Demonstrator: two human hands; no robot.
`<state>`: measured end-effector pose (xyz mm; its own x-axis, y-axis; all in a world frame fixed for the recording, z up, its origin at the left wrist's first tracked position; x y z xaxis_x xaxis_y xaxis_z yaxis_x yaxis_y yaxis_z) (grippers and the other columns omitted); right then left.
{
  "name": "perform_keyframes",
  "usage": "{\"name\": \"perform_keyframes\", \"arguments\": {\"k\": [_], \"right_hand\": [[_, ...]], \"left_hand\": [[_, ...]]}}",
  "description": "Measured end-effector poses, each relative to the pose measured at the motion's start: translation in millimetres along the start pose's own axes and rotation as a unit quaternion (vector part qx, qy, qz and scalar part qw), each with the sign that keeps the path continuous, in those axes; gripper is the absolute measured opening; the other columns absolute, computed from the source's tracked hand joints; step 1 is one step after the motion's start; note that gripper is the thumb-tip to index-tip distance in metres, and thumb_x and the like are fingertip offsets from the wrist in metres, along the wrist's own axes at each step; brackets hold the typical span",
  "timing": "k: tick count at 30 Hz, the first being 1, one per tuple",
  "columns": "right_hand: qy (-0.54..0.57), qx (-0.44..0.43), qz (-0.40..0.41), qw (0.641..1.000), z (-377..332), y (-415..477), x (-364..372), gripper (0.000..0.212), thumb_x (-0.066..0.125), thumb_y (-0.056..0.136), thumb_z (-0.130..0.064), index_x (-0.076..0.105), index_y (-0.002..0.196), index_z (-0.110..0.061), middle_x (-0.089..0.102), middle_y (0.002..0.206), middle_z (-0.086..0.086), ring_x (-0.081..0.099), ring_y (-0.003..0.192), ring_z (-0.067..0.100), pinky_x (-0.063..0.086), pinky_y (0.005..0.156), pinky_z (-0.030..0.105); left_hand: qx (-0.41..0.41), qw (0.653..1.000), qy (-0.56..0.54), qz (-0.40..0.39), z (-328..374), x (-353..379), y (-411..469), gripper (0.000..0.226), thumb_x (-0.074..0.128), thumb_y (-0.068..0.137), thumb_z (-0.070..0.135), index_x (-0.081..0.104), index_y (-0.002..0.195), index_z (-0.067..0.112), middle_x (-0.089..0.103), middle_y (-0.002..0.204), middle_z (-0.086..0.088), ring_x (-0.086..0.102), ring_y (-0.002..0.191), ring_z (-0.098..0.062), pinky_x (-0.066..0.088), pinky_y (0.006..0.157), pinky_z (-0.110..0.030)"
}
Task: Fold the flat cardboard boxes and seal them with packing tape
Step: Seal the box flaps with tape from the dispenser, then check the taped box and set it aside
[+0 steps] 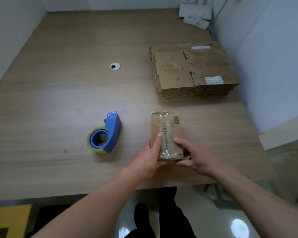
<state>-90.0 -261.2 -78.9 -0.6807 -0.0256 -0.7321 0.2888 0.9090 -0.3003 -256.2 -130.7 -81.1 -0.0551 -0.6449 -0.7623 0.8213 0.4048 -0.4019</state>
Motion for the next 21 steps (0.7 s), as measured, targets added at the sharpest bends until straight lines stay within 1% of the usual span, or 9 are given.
{"name": "perform_keyframes", "arguments": {"k": [2,5,8,10,12,14,15,17,21], "right_hand": [[-0.032,0.015,-0.003,0.999,-11,7,-6,0.081,0.087,0.074,-0.035,0.044,0.143,-0.029,0.067,0.125,0.005,0.066,0.107,0.024,0.048,0.089,0.027],[-0.055,0.022,-0.021,0.998,-23,10,-13,0.085,0.089,0.07,-0.04,0.042,0.139,-0.025,0.065,0.126,0.004,0.063,0.112,0.026,0.047,0.087,0.029],[-0.007,0.035,-0.044,0.998,-24,0,-15,0.113,0.084,0.065,-0.06,0.018,0.153,-0.036,0.059,0.127,-0.008,0.063,0.11,0.018,0.049,0.096,0.032],[0.095,0.062,0.0,0.994,-21,-4,-10,0.108,0.063,0.075,-0.077,0.002,0.157,-0.042,0.05,0.133,-0.02,0.058,0.119,0.008,0.046,0.102,0.034],[0.205,0.14,0.064,0.967,-17,6,-8,0.092,0.036,0.078,-0.091,0.022,0.155,-0.043,0.04,0.147,-0.02,0.045,0.135,0.009,0.038,0.112,0.043],[0.325,0.194,0.089,0.921,-16,23,-7,0.081,0.027,0.076,-0.093,0.057,0.132,-0.044,0.06,0.138,-0.009,0.056,0.129,0.019,0.043,0.109,0.05],[0.363,0.196,0.096,0.906,-16,32,-8,0.086,0.026,0.073,-0.096,0.065,0.124,-0.039,0.067,0.129,-0.006,0.061,0.124,0.021,0.045,0.108,0.05],[0.388,0.185,0.097,0.898,-21,46,-19,0.098,0.025,0.069,-0.1,0.069,0.123,-0.031,0.071,0.123,-0.004,0.063,0.12,0.019,0.046,0.107,0.051],[0.516,0.132,0.148,0.834,-38,45,-65,0.071,0.026,0.093,-0.072,0.072,0.107,-0.019,0.074,0.113,0.001,0.066,0.11,0.017,0.052,0.094,0.046]], "left_hand": [[-0.002,1.0,-0.004,0.001,1,0,1,0.097,0.059,0.096,0.046,-0.015,0.156,0.027,0.013,0.159,-0.021,0.044,0.131,-0.042,0.038,0.106,-0.04],[-0.006,0.998,-0.056,-0.023,0,-4,-2,0.106,0.065,0.091,0.047,-0.018,0.155,0.029,0.007,0.162,-0.015,0.031,0.143,-0.036,0.029,0.114,-0.035],[-0.034,0.973,-0.229,0.016,-1,-12,-7,0.112,0.068,0.088,0.05,-0.018,0.156,0.026,0.004,0.166,0.001,0.014,0.151,-0.013,0.017,0.119,-0.026],[-0.08,0.927,-0.361,0.06,-3,-15,-3,0.1,0.06,0.094,0.05,-0.012,0.158,0.023,0.009,0.165,0.006,0.012,0.149,-0.007,0.014,0.118,-0.023],[-0.127,0.909,-0.392,0.063,-1,-17,4,0.088,0.048,0.094,0.062,0.002,0.16,0.026,0.018,0.163,0.01,0.021,0.149,-0.01,0.017,0.122,-0.033],[-0.163,0.899,-0.396,0.086,3,-20,15,0.075,0.041,0.093,0.067,0.028,0.155,0.027,0.039,0.154,0.01,0.039,0.139,-0.012,0.029,0.119,-0.038],[-0.183,0.889,-0.407,0.105,7,-24,20,0.064,0.039,0.097,0.062,0.041,0.149,0.025,0.049,0.144,0.009,0.046,0.132,-0.013,0.034,0.116,-0.038],[-0.226,0.855,-0.448,0.129,15,-36,30,0.055,0.035,0.098,0.064,0.058,0.13,0.026,0.061,0.129,0.005,0.056,0.121,-0.019,0.042,0.109,-0.044],[-0.205,0.722,-0.636,0.179,39,-75,32,0.067,0.026,0.098,0.067,0.063,0.1,0.012,0.07,0.112,-0.005,0.063,0.11,-0.025,0.05,0.097,-0.052]]}}
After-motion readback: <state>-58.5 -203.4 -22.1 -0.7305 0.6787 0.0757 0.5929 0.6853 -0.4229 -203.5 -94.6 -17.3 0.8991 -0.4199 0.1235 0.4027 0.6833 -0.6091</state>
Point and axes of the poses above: each hand's wrist, its own y-axis towards the middle knuckle, its own x-axis out of the palm, z = x × y, the point moved 2 cm from there along y, towards the middle knuckle
